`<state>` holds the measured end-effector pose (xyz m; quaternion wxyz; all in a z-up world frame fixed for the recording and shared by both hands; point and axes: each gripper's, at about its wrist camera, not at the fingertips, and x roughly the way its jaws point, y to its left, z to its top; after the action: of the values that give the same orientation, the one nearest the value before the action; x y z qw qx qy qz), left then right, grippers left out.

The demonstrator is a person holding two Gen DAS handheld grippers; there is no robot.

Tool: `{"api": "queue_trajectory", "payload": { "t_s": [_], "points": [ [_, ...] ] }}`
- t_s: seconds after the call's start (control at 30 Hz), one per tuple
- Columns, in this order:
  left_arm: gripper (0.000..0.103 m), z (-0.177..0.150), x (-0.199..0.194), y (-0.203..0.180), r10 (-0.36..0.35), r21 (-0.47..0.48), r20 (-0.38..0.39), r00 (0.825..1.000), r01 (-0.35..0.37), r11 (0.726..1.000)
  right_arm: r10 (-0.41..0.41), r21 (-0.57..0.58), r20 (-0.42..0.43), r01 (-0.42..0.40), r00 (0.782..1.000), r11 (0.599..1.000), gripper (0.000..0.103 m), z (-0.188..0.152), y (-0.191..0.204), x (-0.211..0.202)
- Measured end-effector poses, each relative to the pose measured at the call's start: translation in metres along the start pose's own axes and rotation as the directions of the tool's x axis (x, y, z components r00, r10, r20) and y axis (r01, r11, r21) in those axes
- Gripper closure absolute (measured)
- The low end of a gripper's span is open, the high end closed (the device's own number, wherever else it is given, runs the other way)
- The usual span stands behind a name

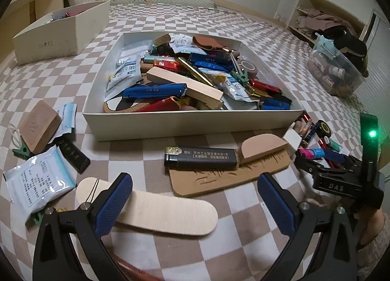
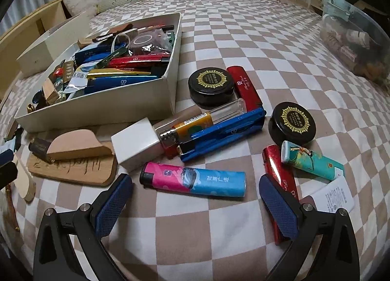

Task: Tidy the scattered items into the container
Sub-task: 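Grasp and lift the black lighter with the left gripper while the right grasps the pink-blue lighter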

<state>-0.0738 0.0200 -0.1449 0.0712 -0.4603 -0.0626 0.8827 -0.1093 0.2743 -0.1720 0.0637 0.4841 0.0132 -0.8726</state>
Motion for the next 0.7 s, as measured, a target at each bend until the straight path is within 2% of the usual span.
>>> {"api": "queue_trajectory", "payload": {
  "t_s": [0.23,0.37,0.7],
  "points": [
    [0.0,0.006,0.018,0.0,0.027,-0.008,-0.022,0.999,-0.027,1.0,-0.016,-0.03,0.014,0.017,1.0,0.999,0.007,-0.003,0.005,0.002],
    [0.0,0.01,0.026,-0.001,0.035,-0.014,-0.027,0.999,-0.036,0.999,-0.015,-0.03,0.041,0.016,0.999,0.999,0.02,-0.005,0.004,-0.002],
    [0.0,0.014,0.046,-0.01,0.027,0.022,-0.052,0.998,-0.026,0.999,-0.001,-0.024,0.063,0.002,0.998,1.0,0.02,-0.006,0.003,0.0]
  ]
}}
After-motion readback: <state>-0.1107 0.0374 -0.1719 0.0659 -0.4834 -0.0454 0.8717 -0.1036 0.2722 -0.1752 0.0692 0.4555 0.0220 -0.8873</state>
